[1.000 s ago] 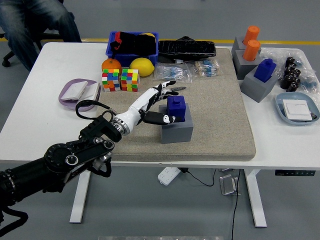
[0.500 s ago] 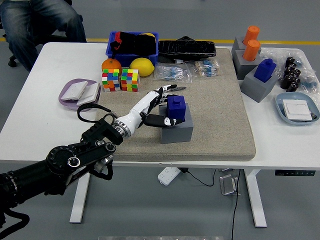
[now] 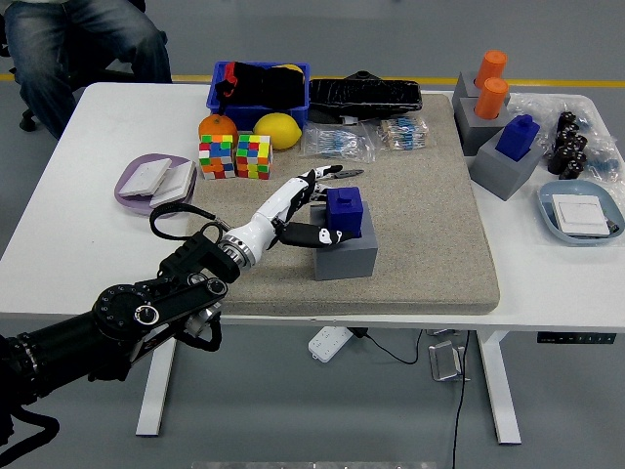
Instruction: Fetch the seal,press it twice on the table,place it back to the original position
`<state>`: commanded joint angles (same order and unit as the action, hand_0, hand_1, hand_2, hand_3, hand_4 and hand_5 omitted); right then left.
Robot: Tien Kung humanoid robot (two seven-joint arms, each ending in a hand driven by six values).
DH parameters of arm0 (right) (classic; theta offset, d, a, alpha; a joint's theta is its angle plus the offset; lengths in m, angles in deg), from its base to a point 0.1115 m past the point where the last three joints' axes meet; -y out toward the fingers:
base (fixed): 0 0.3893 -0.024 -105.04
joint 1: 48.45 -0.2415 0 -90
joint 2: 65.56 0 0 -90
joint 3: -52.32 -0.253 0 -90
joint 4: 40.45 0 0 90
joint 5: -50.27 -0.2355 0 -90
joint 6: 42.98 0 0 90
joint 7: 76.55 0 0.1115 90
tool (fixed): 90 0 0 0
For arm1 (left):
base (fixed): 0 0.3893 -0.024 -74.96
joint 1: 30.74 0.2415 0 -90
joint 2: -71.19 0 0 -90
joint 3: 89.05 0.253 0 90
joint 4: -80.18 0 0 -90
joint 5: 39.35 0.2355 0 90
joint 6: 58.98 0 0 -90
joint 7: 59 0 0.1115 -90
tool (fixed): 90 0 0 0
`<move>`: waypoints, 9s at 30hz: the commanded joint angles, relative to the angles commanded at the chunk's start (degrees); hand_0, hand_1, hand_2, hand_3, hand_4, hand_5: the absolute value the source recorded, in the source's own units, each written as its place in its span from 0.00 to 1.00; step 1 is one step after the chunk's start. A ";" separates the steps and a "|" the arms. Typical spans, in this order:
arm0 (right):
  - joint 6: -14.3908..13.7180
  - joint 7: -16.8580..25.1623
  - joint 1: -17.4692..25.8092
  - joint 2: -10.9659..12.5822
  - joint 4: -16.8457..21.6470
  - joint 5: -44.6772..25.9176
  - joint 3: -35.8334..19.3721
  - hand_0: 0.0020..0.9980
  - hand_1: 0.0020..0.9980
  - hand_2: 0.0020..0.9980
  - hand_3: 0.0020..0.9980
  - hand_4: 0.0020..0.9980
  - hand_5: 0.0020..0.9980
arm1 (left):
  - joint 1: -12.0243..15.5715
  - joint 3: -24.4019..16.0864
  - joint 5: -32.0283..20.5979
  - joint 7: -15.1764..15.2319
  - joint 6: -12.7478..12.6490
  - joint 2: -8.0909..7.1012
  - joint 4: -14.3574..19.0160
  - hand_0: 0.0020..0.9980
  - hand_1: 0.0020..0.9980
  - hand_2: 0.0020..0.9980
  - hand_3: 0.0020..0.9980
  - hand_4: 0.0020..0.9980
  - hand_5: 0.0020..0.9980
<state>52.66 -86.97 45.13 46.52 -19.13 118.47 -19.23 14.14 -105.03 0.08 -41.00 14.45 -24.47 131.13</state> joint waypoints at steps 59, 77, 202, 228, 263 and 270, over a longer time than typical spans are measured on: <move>-0.51 0.33 0.13 -0.12 0.05 0.52 -0.71 0.92 0.75 0.74 0.71 0.79 0.35 | -1.89 -7.32 3.48 3.10 -4.46 -2.14 3.17 0.82 0.53 0.47 0.90 0.67 0.00; -0.43 0.28 0.29 -0.57 0.10 0.64 -1.06 0.92 0.75 0.74 0.71 0.79 0.35 | 0.24 -9.56 2.06 4.31 -5.24 -4.20 -7.52 0.82 0.53 0.47 0.89 0.68 0.00; -0.56 0.40 0.01 -0.53 0.03 0.87 -0.46 0.93 0.75 0.73 0.72 0.80 0.34 | -2.55 0.50 4.27 -0.02 -1.08 -0.03 -1.23 0.82 0.55 0.45 0.89 0.67 0.00; -0.56 0.41 0.11 -0.41 0.07 1.00 -0.59 0.93 0.75 0.73 0.72 0.80 0.34 | -2.33 2.28 3.45 0.08 -0.88 0.31 -2.71 0.82 0.55 0.45 0.89 0.67 0.00; -0.14 0.49 0.06 -0.52 0.14 1.11 -0.42 0.93 0.75 0.73 0.72 0.80 0.34 | -1.97 2.41 3.01 0.63 0.26 0.25 -2.85 0.88 0.82 0.79 0.90 0.86 0.00; -0.09 0.48 0.12 -0.48 0.09 1.08 -0.30 0.93 0.75 0.73 0.72 0.80 0.34 | -1.83 1.85 1.76 0.89 2.05 0.18 -3.10 0.91 0.90 0.87 0.91 1.00 0.00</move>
<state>52.57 -86.49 45.25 46.03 -19.05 119.55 -19.53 12.31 -103.17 1.84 -40.12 16.51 -24.29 128.03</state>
